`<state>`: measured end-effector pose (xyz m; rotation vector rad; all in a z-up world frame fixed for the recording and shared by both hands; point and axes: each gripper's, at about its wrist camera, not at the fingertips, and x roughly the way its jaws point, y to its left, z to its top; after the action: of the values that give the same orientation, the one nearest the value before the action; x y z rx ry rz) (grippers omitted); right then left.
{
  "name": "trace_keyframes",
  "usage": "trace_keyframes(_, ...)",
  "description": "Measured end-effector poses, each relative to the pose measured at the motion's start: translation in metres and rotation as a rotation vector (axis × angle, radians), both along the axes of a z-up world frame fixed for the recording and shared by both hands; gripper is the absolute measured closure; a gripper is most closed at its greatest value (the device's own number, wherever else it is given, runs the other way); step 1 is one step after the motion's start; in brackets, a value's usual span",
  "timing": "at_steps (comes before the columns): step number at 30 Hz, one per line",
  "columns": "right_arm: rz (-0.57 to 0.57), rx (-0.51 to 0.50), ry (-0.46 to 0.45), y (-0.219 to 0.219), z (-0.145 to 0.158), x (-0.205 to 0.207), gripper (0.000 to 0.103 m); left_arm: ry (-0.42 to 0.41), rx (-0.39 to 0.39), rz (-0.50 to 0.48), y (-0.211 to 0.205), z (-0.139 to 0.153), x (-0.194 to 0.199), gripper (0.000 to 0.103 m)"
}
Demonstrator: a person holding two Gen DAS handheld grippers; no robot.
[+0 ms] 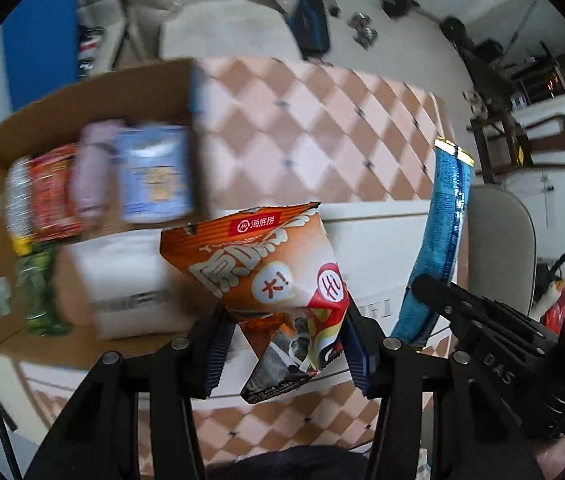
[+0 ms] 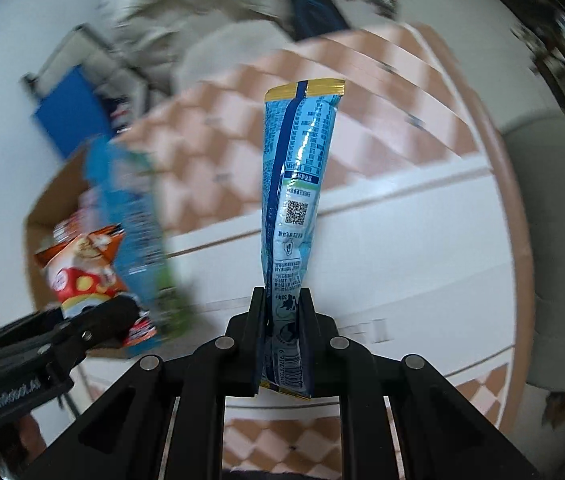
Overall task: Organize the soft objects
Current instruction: 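Lower the orange bag into the box with the left tool while the right tool places the stick packet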
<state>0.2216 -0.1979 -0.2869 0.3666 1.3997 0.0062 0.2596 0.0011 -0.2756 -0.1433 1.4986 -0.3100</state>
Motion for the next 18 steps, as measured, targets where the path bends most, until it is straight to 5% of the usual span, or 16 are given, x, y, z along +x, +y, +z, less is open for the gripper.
trace_keyframes(7, 0.197, 0.036, -0.065, 0.117, 0.047, 0.009, 0.088, -0.019, 0.134, 0.123, 0.129, 0.006, 0.004, 0.056)
trace_keyframes(13, 0.296, -0.055, -0.041, 0.196, 0.026, 0.03, 0.088, 0.06, 0.28, 0.164, 0.209, -0.032, 0.016, 0.056)
trace_keyframes(18, 0.328, -0.123, 0.009, 0.221, -0.003, 0.036, 0.088, 0.136, 0.247, 0.14, 0.229, -0.064, 0.023, 0.056)
